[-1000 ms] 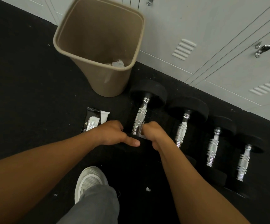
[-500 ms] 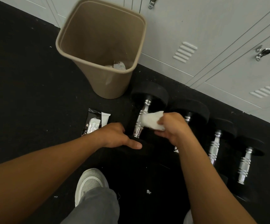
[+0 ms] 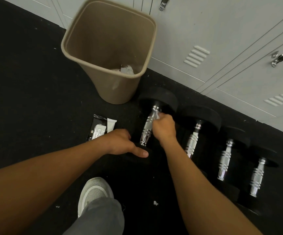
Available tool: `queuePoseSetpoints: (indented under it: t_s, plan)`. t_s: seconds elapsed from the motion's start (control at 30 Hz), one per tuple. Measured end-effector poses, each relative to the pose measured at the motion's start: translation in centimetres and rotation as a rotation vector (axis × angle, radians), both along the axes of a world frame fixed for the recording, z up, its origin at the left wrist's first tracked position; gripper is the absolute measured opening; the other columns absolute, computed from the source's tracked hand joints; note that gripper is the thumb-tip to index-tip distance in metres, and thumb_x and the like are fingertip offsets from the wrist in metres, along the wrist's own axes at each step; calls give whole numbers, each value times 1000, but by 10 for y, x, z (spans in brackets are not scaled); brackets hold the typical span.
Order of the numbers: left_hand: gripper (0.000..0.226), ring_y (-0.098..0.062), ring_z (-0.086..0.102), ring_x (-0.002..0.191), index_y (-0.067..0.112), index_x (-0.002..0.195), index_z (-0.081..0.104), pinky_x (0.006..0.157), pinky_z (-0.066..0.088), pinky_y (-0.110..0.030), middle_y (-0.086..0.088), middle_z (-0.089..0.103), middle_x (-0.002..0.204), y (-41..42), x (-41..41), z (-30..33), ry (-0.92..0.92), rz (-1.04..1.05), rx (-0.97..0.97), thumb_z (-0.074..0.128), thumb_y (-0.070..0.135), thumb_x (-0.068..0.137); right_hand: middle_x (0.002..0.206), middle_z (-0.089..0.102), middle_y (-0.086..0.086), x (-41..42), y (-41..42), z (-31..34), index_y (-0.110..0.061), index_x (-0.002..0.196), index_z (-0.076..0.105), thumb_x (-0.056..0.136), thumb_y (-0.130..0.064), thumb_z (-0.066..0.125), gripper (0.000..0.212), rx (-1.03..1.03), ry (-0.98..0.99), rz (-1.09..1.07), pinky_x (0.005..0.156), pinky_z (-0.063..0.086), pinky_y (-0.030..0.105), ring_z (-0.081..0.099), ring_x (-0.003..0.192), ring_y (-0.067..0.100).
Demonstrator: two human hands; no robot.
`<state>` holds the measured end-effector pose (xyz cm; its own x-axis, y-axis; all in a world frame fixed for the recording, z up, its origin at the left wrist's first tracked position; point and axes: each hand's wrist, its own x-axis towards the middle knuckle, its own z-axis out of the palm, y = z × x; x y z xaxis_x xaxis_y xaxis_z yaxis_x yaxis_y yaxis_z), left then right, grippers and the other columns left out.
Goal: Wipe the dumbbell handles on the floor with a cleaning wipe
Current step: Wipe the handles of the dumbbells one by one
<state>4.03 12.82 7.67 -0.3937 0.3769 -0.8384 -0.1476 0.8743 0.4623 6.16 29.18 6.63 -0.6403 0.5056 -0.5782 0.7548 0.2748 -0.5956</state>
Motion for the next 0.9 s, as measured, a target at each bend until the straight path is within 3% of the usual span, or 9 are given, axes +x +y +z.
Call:
queuePoseSetpoints:
  t_s: [0.1,0.17,0.23,0.33,0.4,0.5,0.67,0.77,0.9]
  plan:
    - [111,-19,50,128,14,145,43,103,44,-31,-3,50,145,0,-3,-2,-23,-13,8,81,69,57,107,69,6,28,2,8,-24,130,63,89,-6,45,48,19,30,139,63,44,24,65,78,18]
    - [113,-19,49,129,14,146,41,106,43,-32,-2,49,145,1,-5,-1,-35,-48,4,81,70,56,107,70,5,36,10,14,-22,122,68,88,1,44,47,-80,114,47,67,52,26,64,78,12]
    - [124,-19,47,131,16,149,37,109,41,-34,-1,47,147,2,-9,-2,-52,-51,12,81,74,49,111,66,8,38,18,22,-18,105,68,90,8,43,40,-345,192,-174,85,58,37,65,95,18]
    - [137,-17,47,133,18,148,40,112,38,-36,0,48,148,6,-21,-2,-58,193,160,79,83,33,115,64,17,33,26,34,-8,104,61,93,11,43,29,-655,267,-331,81,57,41,65,101,30]
    - [123,-15,51,131,19,145,46,112,38,-41,0,55,144,10,-30,1,-187,432,369,82,76,43,115,66,20,29,30,40,-3,111,60,93,10,44,28,-765,294,-336,78,57,39,69,96,33]
    - [71,-18,63,120,16,136,56,103,47,-39,-2,67,129,17,-36,6,-424,624,605,78,45,76,111,70,20,18,33,45,-2,111,63,93,10,47,26,-822,306,-317,79,58,38,72,91,33]
    - [30,-11,69,90,15,110,67,70,52,-24,0,73,99,28,-42,-4,-381,819,650,76,18,82,103,71,14,-2,34,49,-7,105,66,93,6,54,22,-609,212,-76,73,61,33,73,86,27]
    - [13,-11,66,86,18,93,61,67,51,-26,0,70,94,28,-49,-15,-343,968,622,70,11,86,100,72,4,-16,50,45,-17,100,70,91,-8,61,15,-179,256,34,78,60,34,71,89,21]
    - [27,-22,67,104,6,113,62,76,58,-33,-9,67,115,25,-55,-29,-261,1178,517,59,0,88,129,62,-7,-36,73,46,-25,127,63,94,-25,59,33,189,380,136,104,41,24,55,120,8]
